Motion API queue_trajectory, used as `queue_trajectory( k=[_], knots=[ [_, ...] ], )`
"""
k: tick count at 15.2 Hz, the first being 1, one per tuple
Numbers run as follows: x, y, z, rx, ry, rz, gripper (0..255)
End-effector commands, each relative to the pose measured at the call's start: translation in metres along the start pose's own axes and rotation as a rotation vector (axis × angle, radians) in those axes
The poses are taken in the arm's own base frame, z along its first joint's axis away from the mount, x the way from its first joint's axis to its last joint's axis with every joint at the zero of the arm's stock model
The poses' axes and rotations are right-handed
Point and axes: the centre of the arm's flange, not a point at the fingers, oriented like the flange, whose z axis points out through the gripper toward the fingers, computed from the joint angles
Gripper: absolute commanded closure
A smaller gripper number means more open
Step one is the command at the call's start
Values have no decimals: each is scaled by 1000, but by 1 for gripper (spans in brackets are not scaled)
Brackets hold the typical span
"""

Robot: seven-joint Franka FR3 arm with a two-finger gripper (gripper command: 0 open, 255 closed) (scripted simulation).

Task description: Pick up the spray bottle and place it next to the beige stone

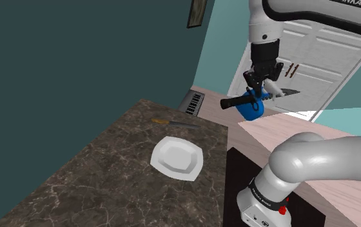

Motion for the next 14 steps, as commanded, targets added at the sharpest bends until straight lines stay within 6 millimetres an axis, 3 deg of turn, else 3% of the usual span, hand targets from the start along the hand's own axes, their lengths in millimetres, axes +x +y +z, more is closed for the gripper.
queue_trajectory(
  k=[1,14],
  knots=[
    [-28,-11,3,0,-1,0,255],
    [-188,-69,17,0,-1,0,255]
  ],
)
